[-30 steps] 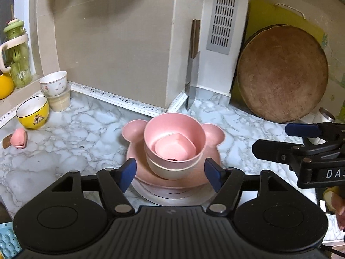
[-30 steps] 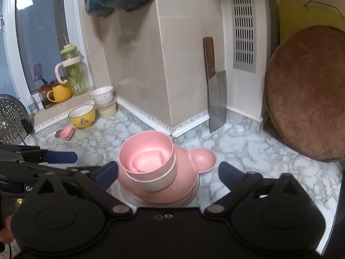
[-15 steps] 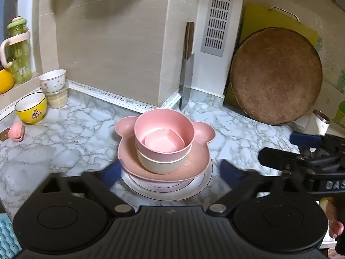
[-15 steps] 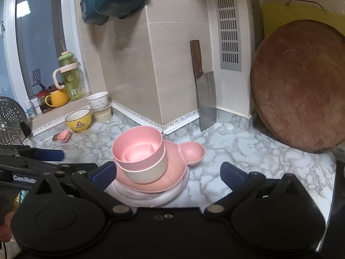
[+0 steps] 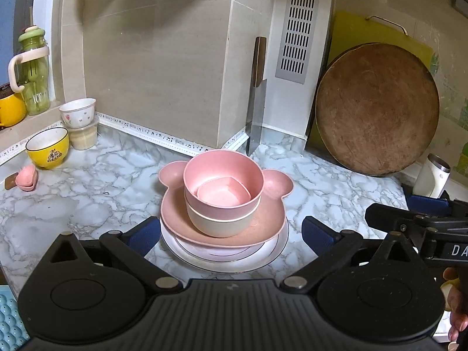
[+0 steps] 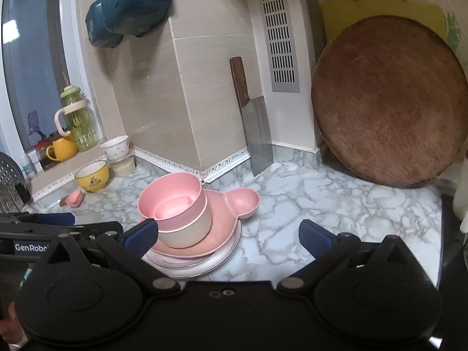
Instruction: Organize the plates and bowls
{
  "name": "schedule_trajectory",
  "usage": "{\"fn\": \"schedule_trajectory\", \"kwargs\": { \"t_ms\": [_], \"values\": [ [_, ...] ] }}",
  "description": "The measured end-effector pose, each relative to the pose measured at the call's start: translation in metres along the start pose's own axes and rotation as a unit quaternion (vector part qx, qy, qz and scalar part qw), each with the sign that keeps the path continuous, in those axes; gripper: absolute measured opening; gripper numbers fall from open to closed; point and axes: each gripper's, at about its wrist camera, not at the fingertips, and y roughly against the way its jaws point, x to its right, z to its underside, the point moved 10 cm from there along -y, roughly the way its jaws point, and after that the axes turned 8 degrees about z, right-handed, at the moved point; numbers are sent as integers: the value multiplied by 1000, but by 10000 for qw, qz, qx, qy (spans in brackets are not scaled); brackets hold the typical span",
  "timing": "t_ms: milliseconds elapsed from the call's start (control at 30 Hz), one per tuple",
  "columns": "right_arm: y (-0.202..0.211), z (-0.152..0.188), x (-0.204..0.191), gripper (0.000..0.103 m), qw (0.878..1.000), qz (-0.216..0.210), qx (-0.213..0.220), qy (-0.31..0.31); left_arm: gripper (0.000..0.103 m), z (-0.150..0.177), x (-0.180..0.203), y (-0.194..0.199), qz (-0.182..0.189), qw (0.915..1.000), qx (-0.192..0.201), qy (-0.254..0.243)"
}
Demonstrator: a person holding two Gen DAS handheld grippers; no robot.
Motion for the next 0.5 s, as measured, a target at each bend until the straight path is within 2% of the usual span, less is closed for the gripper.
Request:
{"fn": "schedule_trajectory", "kwargs": {
  "t_ms": [100,500],
  "values": [
    [-1,0,3,103,10000,83,-23,-40,103,0,-1,0,-122,9999,-33,-33],
    [-4,1,2,103,9999,119,-29,-97,103,0,-5,-5,-157,9999,-63,33]
  ]
}}
